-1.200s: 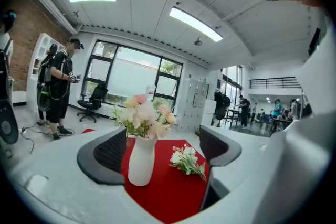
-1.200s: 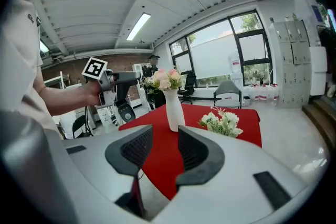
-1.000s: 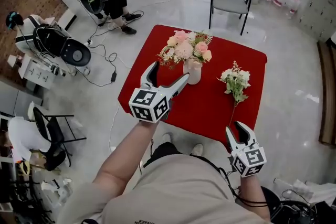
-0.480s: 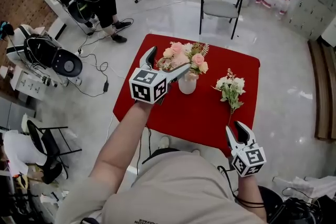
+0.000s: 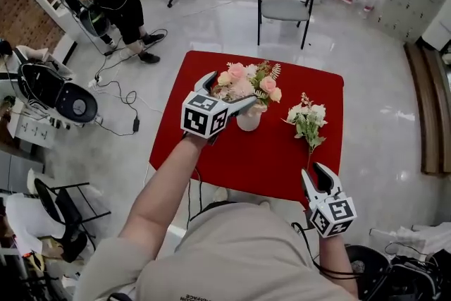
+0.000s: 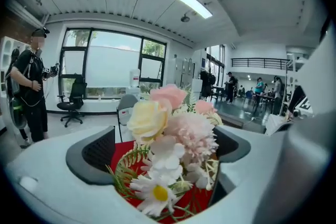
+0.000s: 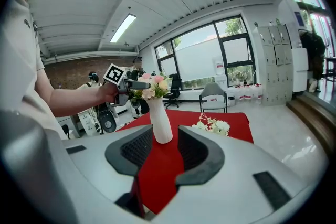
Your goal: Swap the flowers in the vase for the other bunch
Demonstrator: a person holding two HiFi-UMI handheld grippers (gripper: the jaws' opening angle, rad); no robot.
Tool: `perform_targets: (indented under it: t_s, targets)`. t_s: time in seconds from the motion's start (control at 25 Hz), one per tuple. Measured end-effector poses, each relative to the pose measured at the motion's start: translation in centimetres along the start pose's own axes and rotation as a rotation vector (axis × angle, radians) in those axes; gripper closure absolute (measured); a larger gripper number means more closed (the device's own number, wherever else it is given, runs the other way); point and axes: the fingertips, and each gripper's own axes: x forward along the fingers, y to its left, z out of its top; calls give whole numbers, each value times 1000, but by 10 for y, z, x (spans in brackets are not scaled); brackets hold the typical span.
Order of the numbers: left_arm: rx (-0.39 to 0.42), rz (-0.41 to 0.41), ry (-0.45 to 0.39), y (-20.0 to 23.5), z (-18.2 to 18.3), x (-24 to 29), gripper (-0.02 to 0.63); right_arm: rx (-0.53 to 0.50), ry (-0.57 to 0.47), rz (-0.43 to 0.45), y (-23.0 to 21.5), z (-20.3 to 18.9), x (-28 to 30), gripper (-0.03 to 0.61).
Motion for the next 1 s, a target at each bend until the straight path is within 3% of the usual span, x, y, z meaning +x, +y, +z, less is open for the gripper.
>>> perform_targets:
  t_s: [0.08, 0.28, 0.48, 0.72, 1.0]
  targets:
    - [-14, -32, 3, -2, -4, 0, 53, 4, 3, -9, 0, -1, 2, 423]
    - [-11, -85, -34, -10, 0, -4, 275, 15, 8, -21, 1, 0, 8, 423]
    - [13, -132, -70, -19, 3, -9, 410, 16, 14, -26, 3, 0, 12, 425]
    - [23, -150, -109, -20, 12, -17, 480, 18, 29, -24, 7, -1, 15, 423]
    - [32, -135, -176, -22, 28, -27, 503, 15, 29, -13, 6, -4, 15, 425]
